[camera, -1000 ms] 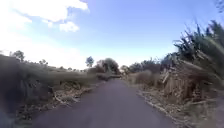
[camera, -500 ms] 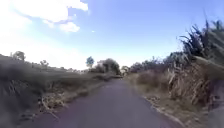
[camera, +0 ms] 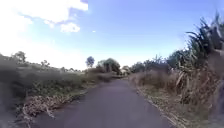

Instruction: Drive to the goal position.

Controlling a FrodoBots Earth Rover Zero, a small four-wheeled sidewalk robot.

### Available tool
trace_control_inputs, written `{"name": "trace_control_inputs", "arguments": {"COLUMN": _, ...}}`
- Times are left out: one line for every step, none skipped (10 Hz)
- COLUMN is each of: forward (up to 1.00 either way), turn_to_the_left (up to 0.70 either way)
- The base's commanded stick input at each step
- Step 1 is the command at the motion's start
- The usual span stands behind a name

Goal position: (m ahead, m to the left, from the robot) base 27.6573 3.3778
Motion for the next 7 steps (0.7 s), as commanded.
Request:
{"name": "trace_control_inputs", "arguments": {"forward": 0.85, "turn_to_the_left": 0.00}}
{"name": "trace_control_inputs", "arguments": {"forward": 0.85, "turn_to_the_left": 0.00}}
{"name": "trace_control_inputs", "arguments": {"forward": 0.85, "turn_to_the_left": 0.00}}
{"name": "trace_control_inputs", "arguments": {"forward": 0.85, "turn_to_the_left": 0.00}}
{"name": "trace_control_inputs", "arguments": {"forward": 0.85, "turn_to_the_left": 0.00}}
{"name": "trace_control_inputs", "arguments": {"forward": 0.85, "turn_to_the_left": 0.00}}
{"name": "trace_control_inputs", "arguments": {"forward": 0.85, "turn_to_the_left": 0.00}}
